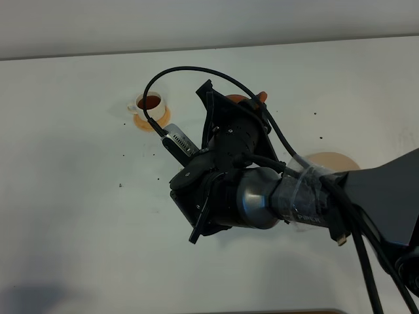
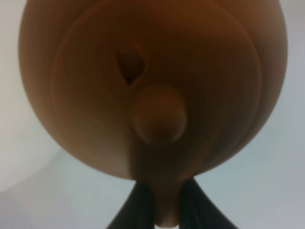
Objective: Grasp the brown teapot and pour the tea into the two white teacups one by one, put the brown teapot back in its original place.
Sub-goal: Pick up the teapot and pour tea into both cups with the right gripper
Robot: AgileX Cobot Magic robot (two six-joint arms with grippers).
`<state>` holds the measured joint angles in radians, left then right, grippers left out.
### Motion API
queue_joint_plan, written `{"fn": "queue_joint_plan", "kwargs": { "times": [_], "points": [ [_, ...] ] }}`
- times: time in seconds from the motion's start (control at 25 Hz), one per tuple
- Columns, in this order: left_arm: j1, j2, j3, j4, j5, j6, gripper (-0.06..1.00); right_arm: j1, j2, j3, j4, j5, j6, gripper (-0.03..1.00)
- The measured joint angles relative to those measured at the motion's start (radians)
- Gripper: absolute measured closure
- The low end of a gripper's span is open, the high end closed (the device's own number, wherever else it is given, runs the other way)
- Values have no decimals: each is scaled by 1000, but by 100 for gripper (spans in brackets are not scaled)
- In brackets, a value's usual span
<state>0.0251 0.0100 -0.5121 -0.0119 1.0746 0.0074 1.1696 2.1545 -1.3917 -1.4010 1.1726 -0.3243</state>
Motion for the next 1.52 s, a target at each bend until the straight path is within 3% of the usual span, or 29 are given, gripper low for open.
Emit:
{"fn": "queue_joint_plan", "kwargs": {
  "times": [1.52],
  "points": [
    [0, 0, 0, 0, 0, 0, 70, 0, 0, 0, -59, 24, -70, 87]
  ]
}}
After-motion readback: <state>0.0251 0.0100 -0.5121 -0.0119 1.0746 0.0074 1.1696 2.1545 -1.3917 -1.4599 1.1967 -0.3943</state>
